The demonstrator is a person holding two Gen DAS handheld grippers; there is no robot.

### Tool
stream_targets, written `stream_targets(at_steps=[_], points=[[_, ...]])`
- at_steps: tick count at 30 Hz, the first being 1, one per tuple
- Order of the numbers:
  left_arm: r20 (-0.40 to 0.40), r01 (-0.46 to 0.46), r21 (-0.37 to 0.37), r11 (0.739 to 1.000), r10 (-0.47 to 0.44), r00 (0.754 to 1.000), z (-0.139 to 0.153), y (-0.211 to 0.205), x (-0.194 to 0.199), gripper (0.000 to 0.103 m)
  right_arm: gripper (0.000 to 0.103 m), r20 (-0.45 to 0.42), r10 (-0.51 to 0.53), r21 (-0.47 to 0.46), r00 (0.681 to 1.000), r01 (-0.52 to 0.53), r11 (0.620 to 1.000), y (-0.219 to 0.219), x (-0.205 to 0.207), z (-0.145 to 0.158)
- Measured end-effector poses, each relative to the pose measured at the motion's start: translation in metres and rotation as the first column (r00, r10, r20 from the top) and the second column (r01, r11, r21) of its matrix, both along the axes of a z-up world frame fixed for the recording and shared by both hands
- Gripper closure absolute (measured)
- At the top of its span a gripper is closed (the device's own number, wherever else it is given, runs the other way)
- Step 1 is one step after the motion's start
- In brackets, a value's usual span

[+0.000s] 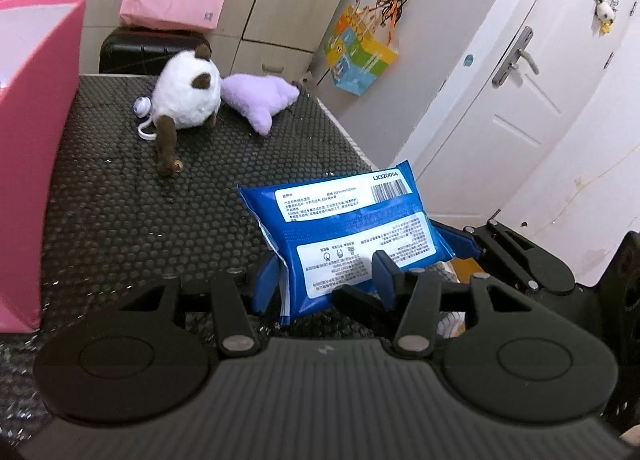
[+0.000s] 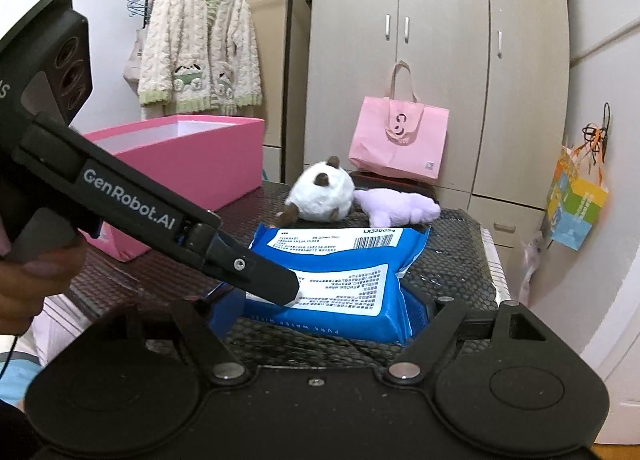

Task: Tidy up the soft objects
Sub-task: 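Lift and carry the blue packet with both tools over the pink box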

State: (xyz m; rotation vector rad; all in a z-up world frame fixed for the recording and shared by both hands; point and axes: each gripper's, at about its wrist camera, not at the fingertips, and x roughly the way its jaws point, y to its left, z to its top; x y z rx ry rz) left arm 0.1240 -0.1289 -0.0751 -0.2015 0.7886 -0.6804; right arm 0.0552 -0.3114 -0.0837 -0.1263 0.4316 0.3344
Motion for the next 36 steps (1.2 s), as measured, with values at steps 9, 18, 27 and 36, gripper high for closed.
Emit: stream_targets(at_steps=[9,18,27,36], points=[[0.048,-0.016,0.028,0.999,0.014,0.999,0.021,0.027,-0.031,0.054,0.019,-0.027,0.063,0.032,0.998,-0.062,0.998,0.017,-0.019,0.020],[0.040,-0.031,0.056,0.998,0.029,0.999,0.034,0.057,-0.064,0.053,0.019,-0.054,0.124,0.002,0.991,-0.124,0.992,0.048,-0.047,0.033],[0.068,-0.048,0.101,0.994,0.041,0.997,0.053,0.095,-0.097,0.053,0.019,-0.120,0.188,0.046,0.975,-0.184,0.982,0.080,-0.064,0.044],[0.134,-0.091,0.164,0.982,0.069,0.989,0.088,0.133,-0.115,0.053,0.019,-0.095,0.275,0.016,0.957,-0.275,0.961,0.124,-0.068,0.070]])
